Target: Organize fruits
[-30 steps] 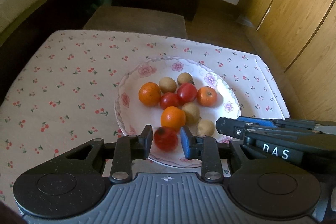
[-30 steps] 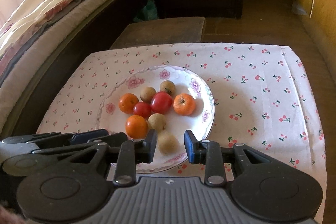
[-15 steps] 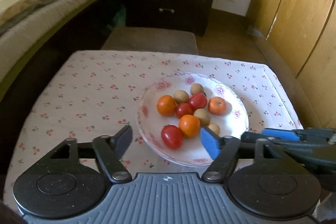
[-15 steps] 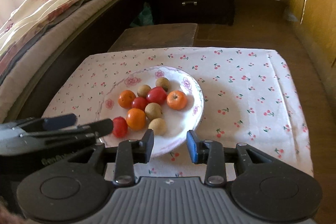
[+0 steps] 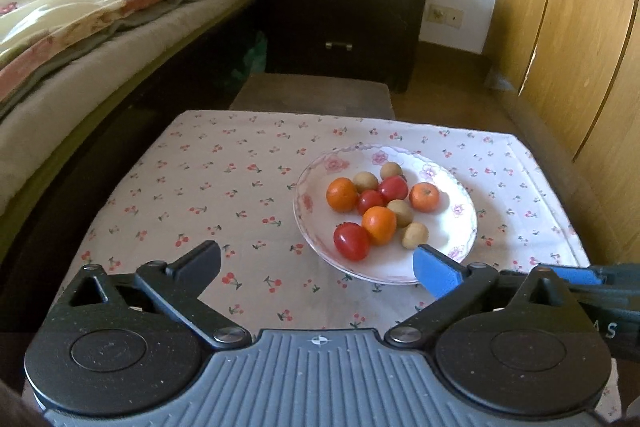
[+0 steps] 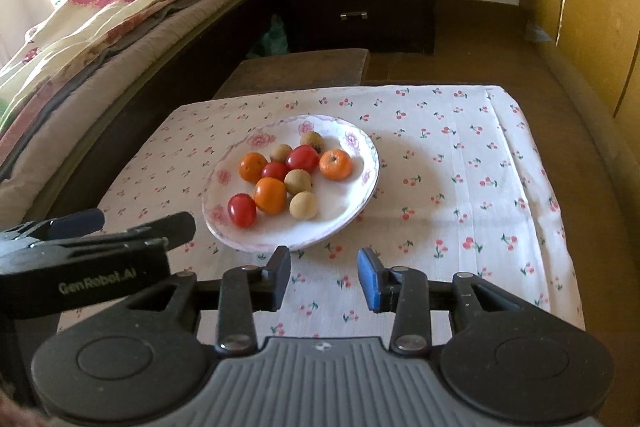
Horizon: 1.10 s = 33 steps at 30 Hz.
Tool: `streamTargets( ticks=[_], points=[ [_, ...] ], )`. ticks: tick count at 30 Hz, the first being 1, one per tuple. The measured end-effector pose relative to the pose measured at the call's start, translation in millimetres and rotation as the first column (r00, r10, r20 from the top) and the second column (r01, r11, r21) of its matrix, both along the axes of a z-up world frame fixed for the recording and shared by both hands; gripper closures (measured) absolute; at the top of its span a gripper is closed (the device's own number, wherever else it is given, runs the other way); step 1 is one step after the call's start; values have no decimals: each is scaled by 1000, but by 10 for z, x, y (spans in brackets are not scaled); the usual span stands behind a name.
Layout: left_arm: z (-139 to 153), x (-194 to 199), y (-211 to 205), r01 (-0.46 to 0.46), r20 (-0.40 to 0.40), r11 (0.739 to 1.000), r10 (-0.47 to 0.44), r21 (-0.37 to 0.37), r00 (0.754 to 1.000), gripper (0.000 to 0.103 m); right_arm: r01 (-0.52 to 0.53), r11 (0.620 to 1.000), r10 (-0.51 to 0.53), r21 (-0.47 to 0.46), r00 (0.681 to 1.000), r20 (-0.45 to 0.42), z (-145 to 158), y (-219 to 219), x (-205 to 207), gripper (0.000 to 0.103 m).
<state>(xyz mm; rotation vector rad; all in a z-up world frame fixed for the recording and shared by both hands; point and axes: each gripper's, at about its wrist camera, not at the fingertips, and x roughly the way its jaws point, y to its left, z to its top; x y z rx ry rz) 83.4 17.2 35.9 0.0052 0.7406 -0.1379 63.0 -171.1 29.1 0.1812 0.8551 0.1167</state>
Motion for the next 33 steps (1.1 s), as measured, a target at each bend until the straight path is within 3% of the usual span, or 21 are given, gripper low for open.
streamTargets(
  ticks=[11, 18, 33],
  points=[
    [-20, -328, -17, -6, 22, 992, 3, 125, 1000, 0, 9, 999, -10, 37, 1000, 15, 52, 52, -306, 64],
    [-10, -467, 60, -1, 13, 996, 0, 89, 1000, 0, 12, 999, -13, 44, 1000, 15, 59, 80, -468, 63],
    [-3, -663, 22, 26, 33, 992, -30, 124, 999, 0, -1, 999, 1, 45, 1000, 6, 44, 145, -627, 60]
  ],
)
